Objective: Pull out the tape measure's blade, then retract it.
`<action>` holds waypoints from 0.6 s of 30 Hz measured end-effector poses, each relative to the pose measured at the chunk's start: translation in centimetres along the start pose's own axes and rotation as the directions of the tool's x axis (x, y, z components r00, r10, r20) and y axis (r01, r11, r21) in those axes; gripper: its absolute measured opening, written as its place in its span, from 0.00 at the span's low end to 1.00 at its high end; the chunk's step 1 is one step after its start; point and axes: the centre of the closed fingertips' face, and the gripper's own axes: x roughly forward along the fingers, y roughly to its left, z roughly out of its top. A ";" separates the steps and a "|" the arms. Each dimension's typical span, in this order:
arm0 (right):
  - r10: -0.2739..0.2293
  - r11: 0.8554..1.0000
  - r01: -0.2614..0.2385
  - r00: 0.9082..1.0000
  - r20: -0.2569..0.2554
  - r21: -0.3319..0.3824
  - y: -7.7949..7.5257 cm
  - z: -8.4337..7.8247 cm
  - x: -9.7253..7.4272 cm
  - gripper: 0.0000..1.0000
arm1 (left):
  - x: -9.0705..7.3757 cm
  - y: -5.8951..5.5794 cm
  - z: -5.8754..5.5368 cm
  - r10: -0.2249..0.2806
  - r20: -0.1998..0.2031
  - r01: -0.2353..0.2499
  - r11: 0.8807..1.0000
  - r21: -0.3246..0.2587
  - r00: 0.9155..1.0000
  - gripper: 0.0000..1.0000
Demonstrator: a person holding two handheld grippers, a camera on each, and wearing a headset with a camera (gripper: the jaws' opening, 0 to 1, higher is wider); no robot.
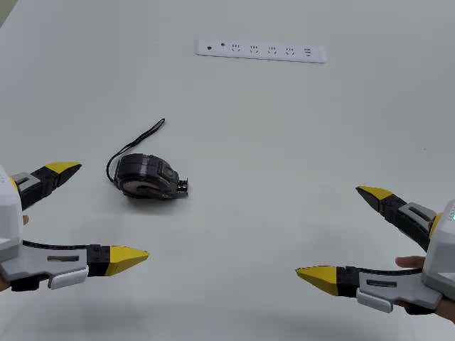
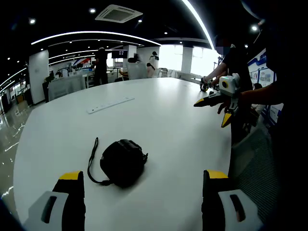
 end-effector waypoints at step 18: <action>0.005 1.000 -0.005 1.000 -0.005 -0.015 0.0 0.0 -0.1 0.99 | 0.1 -0.1 -0.1 -0.014 -0.020 0.014 1.000 0.026 1.000 1.00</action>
